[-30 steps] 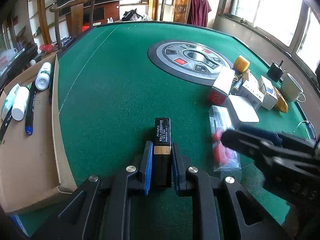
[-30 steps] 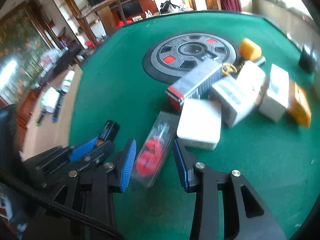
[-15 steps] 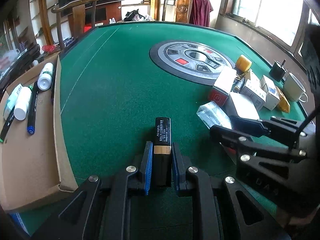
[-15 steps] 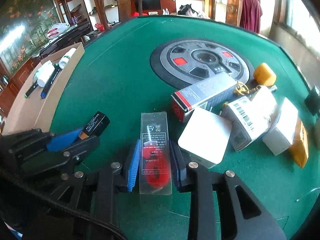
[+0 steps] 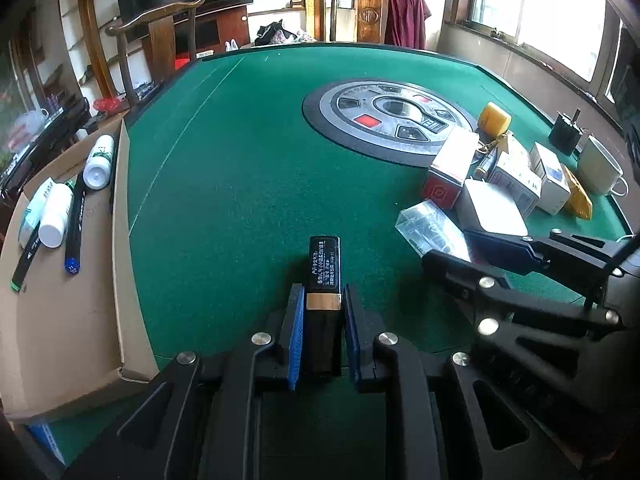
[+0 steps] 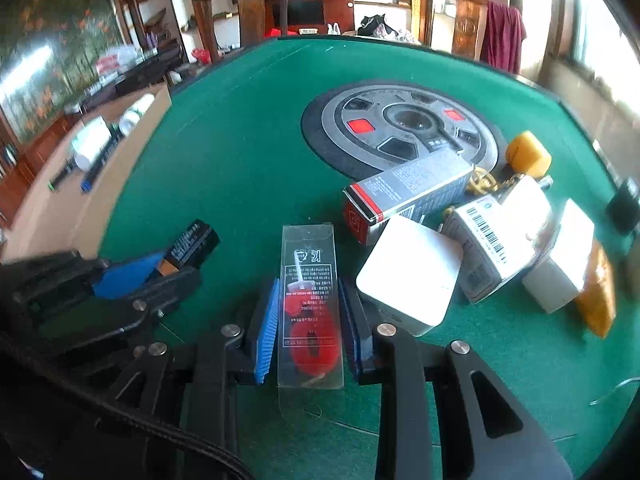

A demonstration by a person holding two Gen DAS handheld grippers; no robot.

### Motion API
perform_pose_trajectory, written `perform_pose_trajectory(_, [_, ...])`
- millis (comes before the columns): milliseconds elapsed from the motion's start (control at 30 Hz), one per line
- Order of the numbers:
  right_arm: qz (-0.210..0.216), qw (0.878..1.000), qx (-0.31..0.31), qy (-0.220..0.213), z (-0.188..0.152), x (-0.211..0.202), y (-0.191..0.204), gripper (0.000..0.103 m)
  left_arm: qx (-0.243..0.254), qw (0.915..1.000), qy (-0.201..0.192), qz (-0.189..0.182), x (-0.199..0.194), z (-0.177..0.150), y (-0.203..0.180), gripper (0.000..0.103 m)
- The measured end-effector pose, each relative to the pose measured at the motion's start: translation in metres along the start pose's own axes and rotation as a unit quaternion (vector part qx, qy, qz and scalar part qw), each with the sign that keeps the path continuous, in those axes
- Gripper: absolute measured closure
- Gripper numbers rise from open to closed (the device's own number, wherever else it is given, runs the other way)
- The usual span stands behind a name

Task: Organize objects
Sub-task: 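Carry tube and clear packet into cardboard box and open both tools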

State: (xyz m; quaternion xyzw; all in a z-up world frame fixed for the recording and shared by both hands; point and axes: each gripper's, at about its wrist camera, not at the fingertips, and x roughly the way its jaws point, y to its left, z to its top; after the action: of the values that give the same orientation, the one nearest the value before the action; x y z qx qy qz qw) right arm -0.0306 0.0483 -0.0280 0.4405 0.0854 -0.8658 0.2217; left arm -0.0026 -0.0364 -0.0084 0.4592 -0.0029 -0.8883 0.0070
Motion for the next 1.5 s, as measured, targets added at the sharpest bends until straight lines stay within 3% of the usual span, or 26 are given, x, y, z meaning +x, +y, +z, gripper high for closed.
perform_pose_trajectory(100, [-0.011, 1.0, -0.007, -0.004, -0.002, -0.001, 0.001, 0.078, 0.001, 1.0, 0.0, 0.008, 0.0, 0.0, -0.002, 0.086])
perform_pose_trajectory(367, [0.029, 0.998, 0.032, -0.046, 0.001, -0.016, -0.013, 0.078, -0.026, 0.9994, -0.004, -0.021, -0.003, -0.002, 0.011, 0.088])
perform_pose_trajectory(567, [0.063, 0.995, 0.06, -0.054, 0.004, -0.019, -0.021, 0.078, -0.043, 0.9985, -0.014, -0.03, -0.009, -0.006, 0.019, 0.088])
perform_pose_trajectory(1133, [0.098, 0.991, 0.059, -0.062, 0.005, -0.021, -0.015, 0.078, -0.053, 0.9968, -0.045, -0.039, -0.038, -0.008, 0.022, 0.088])
perform_pose_trajectory(1500, [0.112, 0.99, 0.047, -0.076, 0.006, -0.026, -0.007, 0.078, -0.09, 0.9909, -0.086, -0.05, -0.075, -0.008, 0.059, 0.088])
